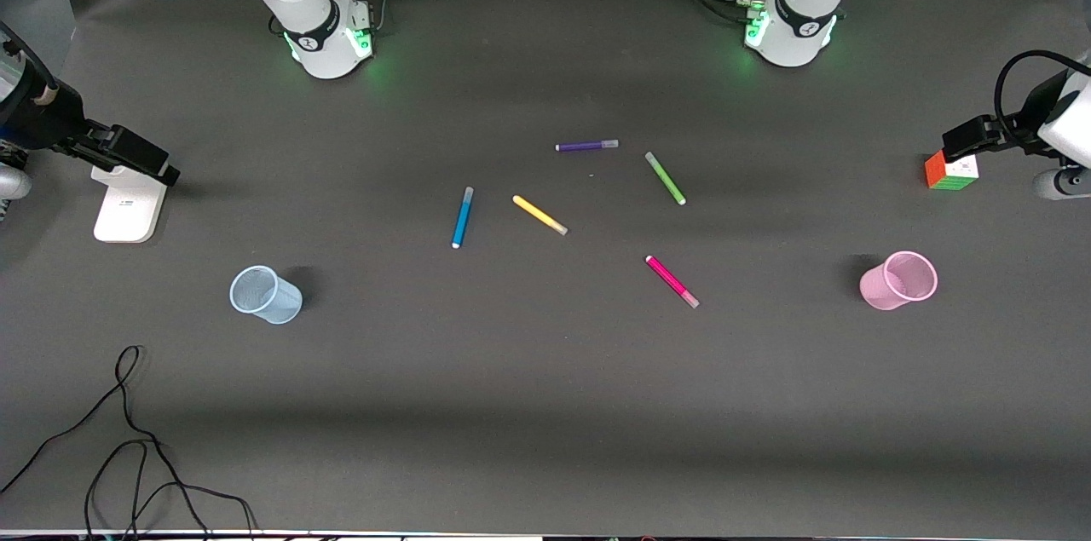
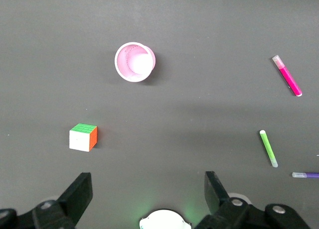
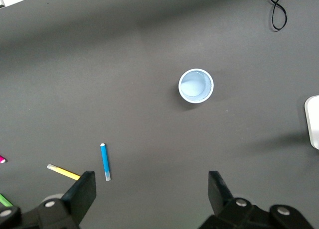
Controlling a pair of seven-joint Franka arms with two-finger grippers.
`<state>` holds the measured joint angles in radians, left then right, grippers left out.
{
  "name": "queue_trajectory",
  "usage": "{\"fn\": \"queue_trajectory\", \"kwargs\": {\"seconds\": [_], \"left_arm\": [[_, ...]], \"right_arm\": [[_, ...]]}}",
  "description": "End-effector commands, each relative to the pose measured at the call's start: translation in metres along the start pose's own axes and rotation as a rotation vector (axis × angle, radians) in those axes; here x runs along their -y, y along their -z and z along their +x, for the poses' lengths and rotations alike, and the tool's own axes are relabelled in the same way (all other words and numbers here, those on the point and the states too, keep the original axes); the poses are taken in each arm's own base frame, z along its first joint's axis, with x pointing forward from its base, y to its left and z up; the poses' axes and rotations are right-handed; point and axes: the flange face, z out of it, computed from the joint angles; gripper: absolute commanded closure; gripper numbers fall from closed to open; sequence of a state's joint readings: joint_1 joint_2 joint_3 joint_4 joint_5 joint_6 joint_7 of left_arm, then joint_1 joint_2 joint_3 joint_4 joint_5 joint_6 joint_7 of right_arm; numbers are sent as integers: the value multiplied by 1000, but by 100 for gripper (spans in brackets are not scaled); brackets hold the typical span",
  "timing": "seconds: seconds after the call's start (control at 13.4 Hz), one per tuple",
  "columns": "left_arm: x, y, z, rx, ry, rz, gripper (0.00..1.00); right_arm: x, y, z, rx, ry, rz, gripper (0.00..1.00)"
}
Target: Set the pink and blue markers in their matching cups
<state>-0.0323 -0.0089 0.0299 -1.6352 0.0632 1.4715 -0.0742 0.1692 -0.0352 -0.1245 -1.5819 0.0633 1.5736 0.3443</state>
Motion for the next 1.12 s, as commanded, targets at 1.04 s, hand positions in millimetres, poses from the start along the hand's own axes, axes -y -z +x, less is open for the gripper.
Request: {"fn": "queue_trajectory", "kwargs": {"seconds": [1.04], "left_arm": [[-103,-137,80,157,20,-12,0]], "right_arm": [[49,-92,16,147,163,-114,0]]}}
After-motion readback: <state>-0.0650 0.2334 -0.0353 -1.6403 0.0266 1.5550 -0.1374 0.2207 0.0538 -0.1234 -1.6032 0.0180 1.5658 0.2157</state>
